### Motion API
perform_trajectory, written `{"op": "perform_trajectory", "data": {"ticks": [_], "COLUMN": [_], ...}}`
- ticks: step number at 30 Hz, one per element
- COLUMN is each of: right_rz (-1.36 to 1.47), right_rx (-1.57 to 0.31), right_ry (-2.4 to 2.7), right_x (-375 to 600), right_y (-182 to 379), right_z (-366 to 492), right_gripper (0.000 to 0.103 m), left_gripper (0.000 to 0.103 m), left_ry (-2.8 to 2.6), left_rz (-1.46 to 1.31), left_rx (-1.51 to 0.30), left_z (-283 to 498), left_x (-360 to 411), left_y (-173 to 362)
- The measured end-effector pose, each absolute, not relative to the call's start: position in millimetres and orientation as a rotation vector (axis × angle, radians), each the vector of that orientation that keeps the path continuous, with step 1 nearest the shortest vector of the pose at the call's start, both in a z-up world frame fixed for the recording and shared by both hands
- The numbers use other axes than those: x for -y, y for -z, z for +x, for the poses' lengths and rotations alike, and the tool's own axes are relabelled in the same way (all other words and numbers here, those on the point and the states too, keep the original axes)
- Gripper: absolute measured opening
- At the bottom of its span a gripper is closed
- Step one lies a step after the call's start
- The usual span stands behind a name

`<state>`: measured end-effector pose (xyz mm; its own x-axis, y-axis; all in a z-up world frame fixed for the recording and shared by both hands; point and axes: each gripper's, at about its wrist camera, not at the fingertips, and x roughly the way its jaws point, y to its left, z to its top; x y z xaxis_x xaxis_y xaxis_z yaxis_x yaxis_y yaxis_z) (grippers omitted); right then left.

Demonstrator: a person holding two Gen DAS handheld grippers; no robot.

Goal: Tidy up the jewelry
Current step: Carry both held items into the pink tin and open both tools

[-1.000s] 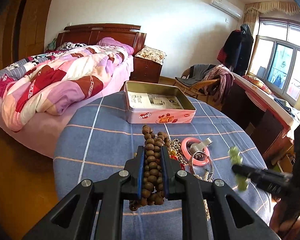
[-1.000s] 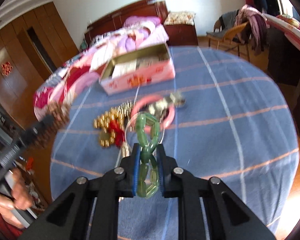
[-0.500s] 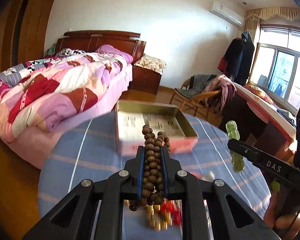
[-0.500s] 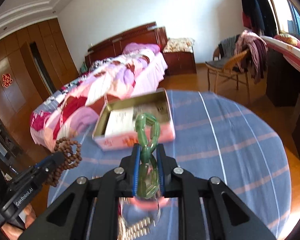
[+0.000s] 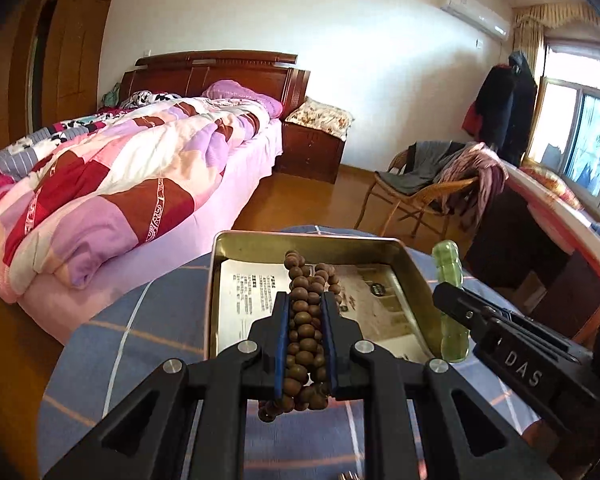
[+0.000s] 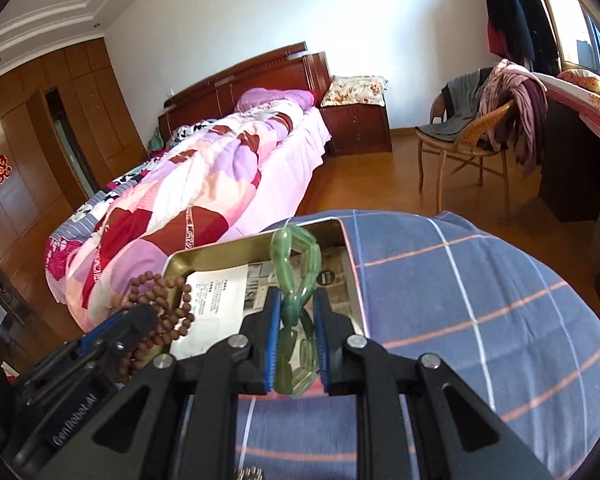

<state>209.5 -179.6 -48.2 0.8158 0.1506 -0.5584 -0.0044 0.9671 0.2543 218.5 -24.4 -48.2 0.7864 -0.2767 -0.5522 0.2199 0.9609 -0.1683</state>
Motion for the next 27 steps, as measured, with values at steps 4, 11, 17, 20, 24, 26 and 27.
{"op": "perform_trajectory", "data": {"ticks": [4, 11, 17, 20, 24, 26, 27], "right_rz": [0.259, 0.247, 0.257, 0.294, 0.298, 0.296, 0.294], "right_rx": [-0.65, -0.7, -0.698, -0.653, -0.576, -0.547, -0.542], "right_ry": [-0.095, -0.115, -0.11, -0.117, -0.108, -0.091, -0.085], "right_x": [178.7, 179.9, 181.8, 186.0, 187.8, 189.0, 188.7], "right_y": [61.7, 72.1, 71.5, 66.7, 52.4, 45.7, 43.0], "right_z": [220.1, 224.3, 224.4, 221.0, 211.9, 208.2, 208.8], "right_gripper": [0.02, 0.02, 0.034, 0.06, 0.065, 0.066, 0.066], "left_gripper": [0.015, 0.015, 0.015, 0.015, 0.04, 0.061, 0.074], "left_ry": [0.243, 0.197, 0.176, 0.151, 0.132, 0.154, 0.158], "left_rz": [-0.099, -0.035, -0.054, -0.059, -0.064, -0.067, -0.066], "left_rx": [-0.672, -0.705, -0.736, -0.745, -0.742, -0.71, -0.697], "left_z": [234.7, 243.5, 250.8, 254.8, 254.7, 248.2, 245.4], "left_x": [29.9, 35.0, 32.1, 30.1, 29.6, 32.5, 33.2], "left_y": [62.5, 75.6, 78.0, 79.3, 78.6, 71.9, 69.2]}}
